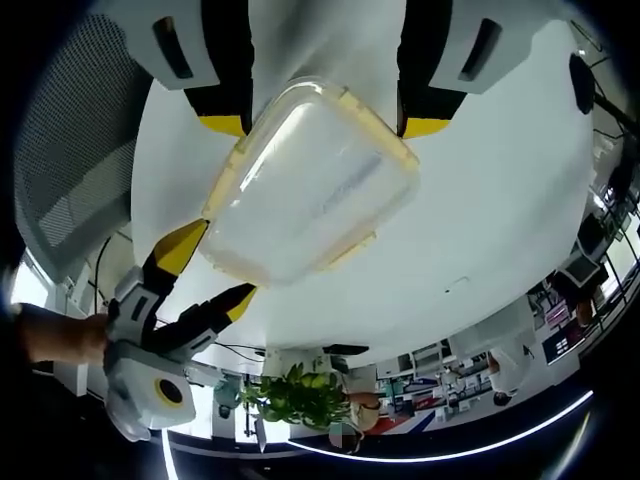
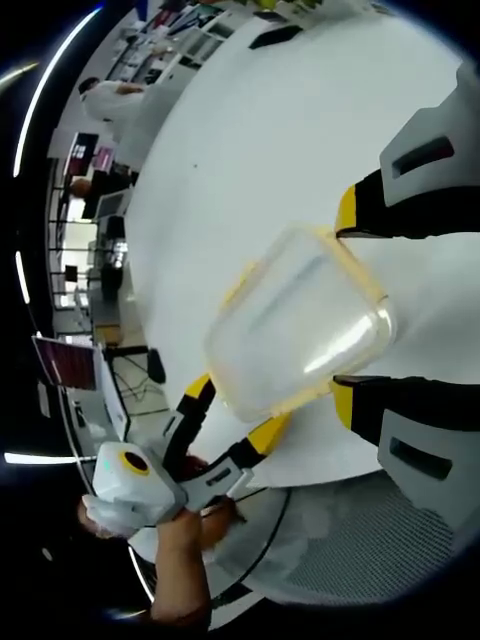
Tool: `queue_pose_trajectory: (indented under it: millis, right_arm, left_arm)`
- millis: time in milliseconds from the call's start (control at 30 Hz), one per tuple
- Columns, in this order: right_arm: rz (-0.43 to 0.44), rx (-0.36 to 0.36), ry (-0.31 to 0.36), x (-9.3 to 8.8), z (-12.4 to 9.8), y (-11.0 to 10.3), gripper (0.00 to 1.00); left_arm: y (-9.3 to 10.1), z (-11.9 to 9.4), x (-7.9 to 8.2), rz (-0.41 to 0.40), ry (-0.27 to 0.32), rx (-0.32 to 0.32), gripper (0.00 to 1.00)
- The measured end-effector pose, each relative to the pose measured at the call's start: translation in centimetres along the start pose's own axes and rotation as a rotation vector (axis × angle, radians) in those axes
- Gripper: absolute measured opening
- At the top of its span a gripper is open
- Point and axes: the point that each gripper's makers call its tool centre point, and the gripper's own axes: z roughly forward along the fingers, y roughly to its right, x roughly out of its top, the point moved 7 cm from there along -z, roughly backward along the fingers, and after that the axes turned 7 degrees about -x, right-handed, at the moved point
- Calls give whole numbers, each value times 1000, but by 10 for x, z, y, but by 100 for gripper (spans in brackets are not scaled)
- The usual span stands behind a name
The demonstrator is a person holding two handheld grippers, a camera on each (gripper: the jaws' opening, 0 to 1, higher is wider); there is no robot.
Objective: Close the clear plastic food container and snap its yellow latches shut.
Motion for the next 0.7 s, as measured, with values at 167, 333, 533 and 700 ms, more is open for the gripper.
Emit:
queue_pose_trajectory:
  millis: [167,333,533,700]
  right_arm:
    - [-1,-1,-1,6,6,5,52]
    - [-7,6,-6,12,13,14,52]
    - [-14,10,-19,19,20,23,52]
    - [-15,12,-24,24,25,32,52]
  left_arm:
    - [-10,3,4,0,-4,0,53]
    - [-18,6,7,-8,-1,7,53]
    - [-29,11,12,-9,-9,11,52]
    - [-37,15,18,-10,-15,13,52]
